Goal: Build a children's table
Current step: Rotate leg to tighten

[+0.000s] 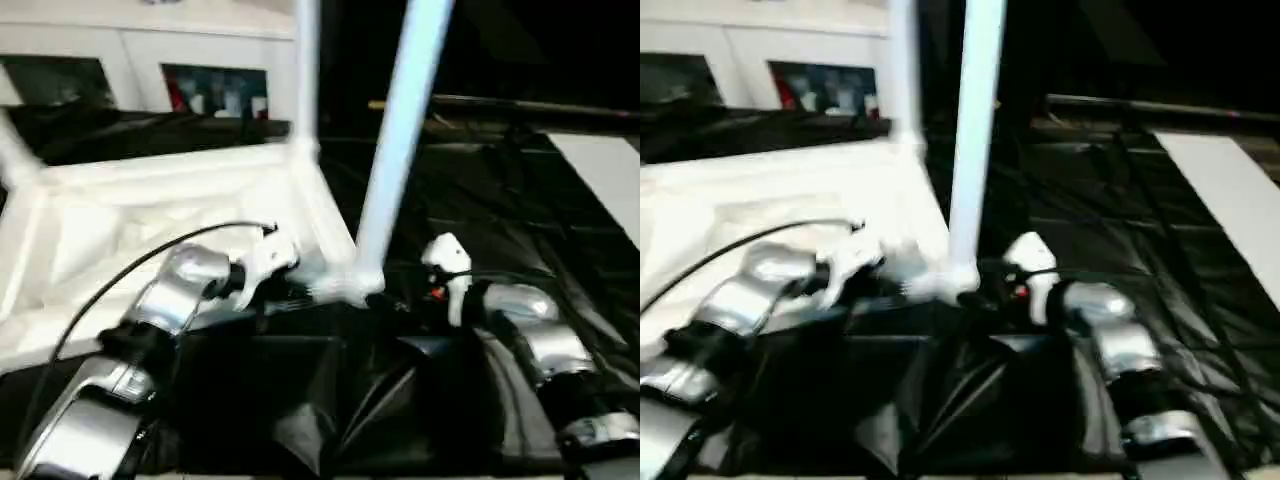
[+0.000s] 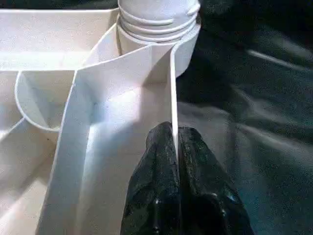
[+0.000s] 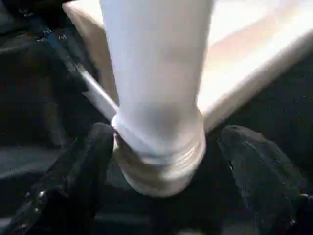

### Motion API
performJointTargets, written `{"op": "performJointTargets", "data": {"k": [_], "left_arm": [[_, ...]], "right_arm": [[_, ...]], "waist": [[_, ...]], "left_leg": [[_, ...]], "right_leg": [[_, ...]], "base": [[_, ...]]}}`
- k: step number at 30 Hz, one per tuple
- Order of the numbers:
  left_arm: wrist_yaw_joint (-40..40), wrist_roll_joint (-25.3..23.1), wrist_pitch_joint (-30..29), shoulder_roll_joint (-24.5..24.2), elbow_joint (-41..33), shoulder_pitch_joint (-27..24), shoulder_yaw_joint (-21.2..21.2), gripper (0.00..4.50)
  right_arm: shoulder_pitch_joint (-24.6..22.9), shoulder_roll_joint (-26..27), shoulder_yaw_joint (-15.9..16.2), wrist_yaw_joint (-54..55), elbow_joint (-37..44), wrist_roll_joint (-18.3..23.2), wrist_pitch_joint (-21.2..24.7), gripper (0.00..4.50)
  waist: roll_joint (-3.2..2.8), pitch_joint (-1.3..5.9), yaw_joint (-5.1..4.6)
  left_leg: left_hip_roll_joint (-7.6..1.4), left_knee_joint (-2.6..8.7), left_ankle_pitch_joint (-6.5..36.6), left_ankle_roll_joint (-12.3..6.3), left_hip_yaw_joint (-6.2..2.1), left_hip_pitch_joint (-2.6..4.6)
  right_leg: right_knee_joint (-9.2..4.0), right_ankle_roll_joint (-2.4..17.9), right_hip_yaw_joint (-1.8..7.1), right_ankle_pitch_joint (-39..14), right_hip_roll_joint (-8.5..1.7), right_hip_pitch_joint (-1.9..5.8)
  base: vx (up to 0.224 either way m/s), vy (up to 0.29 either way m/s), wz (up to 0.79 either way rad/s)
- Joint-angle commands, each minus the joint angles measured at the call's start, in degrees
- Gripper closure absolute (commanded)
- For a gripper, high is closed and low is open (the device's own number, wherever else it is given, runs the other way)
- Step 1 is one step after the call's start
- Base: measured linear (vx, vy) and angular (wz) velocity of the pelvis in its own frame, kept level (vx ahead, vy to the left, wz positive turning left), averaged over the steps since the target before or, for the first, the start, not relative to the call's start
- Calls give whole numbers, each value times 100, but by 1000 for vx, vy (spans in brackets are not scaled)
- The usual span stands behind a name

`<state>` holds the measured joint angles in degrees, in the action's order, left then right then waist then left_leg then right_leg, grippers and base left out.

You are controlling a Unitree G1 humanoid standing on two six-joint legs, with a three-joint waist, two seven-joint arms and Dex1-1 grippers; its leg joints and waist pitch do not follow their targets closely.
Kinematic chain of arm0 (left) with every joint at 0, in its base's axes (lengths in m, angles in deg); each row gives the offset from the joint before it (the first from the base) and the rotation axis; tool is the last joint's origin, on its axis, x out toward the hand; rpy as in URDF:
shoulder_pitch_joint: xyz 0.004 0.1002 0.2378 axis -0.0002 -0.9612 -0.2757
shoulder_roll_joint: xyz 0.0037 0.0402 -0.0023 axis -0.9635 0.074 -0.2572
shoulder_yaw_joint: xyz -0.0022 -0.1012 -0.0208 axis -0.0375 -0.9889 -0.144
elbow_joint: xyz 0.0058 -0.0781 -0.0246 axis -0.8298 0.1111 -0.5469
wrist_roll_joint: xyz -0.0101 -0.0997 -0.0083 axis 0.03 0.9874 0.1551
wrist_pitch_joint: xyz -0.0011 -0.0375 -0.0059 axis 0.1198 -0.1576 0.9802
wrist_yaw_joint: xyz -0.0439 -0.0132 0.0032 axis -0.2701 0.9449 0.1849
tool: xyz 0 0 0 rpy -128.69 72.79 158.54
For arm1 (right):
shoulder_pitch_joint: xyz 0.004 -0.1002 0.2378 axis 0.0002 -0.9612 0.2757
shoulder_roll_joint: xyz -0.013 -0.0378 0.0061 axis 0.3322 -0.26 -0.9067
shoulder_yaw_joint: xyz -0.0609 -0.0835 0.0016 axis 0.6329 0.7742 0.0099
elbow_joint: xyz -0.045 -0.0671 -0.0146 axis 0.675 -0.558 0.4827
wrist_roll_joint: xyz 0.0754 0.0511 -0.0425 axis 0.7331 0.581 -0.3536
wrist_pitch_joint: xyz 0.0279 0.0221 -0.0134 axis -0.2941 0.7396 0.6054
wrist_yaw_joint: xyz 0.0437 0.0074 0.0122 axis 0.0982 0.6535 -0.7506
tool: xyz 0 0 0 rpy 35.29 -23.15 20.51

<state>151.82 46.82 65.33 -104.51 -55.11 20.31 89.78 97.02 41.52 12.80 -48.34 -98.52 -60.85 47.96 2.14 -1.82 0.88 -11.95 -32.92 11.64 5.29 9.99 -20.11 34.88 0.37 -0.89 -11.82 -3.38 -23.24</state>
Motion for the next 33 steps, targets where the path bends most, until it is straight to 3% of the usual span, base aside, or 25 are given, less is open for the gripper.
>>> {"op": "performJointTargets", "data": {"k": [1, 5, 6, 10, 17, 25, 27, 32, 33], "left_arm": [[356, 21, -63, 65, -79, -171, 298, 450], [374, 51, -127, 50, -174, -201, 293, 450], [381, 56, -135, 46, -189, -205, 292, 450], [434, 89, -188, 12, -283, -230, 283, 450], [446, 86, -257, -15, -405, -303, 279, 450], [273, 27, -290, -18, -408, -368, 254, 450], [105, -19, -284, 28, -328, -344, 221, 450], [-1069, -274, -381, 391, 217, -117, 13, 450], [-1587, -317, -476, 579, 461, 5, -108, 450]], "right_arm": [[18, -101, 28, -84, 166, -7, 80, 71], [-78, -67, 79, -332, 329, 50, 222, 71], [-87, -65, 89, -354, 338, 54, 232, 99], [-94, -30, 68, -389, 308, 108, 254, 111], [-119, -12, 63, -495, 310, 165, 366, 183], [-172, 45, 24, -318, 221, 92, 400, 213], [-151, 84, 10, -116, 119, 6, 350, 213], [-18, 504, -213, 1361, -509, -283, 223, 230], [3, 721, -327, 1929, -656, -300, 318, 236]], "waist": [[2, 246, -4], [25, 260, 16], [20, 264, 21], [19, 264, 67], [29, 267, 79], [35, 278, 81], [35, 267, 76], [34, 199, 31], [34, 202, 25]], "left_leg": [[-116, 329, 859, -484, 48, 5], [-107, 319, 766, -452, 44, -5], [-111, 316, 729, -464, 42, -3], [-111, 310, 619, -510, 51, 9], [-101, 309, 636, -451, 47, 2], [-93, 291, 498, -505, 51, -1], [-93, 298, 554, -484, 51, -2], [-90, 369, 1387, -51, 7, 34], [-84, 366, 1416, -22, 6, 31]], "right_leg": [[-377, 1570, 162, -242, -307, 294], [-359, 1529, 169, -189, -309, 320], [-350, 1541, 169, -127, -311, 320], [-334, 1566, 165, 27, -308, 313], [-335, 1519, 163, -90, -306, 325], [-315, 1547, 160, 90, -304, 336], [-328, 1535, 157, -23, -305, 329], [-485, 1115, 150, -1778, -320, 259], [-497, 1049, 156, -1888, -317, 251]], "base": [[0, 0, 0], [0, 0, 0], [0, 0, 0], [0, 0, 0], [0, 0, 0], [0, 0, 0], [0, 0, 0], [0, 0, 0], [0, 0, 0]]}}
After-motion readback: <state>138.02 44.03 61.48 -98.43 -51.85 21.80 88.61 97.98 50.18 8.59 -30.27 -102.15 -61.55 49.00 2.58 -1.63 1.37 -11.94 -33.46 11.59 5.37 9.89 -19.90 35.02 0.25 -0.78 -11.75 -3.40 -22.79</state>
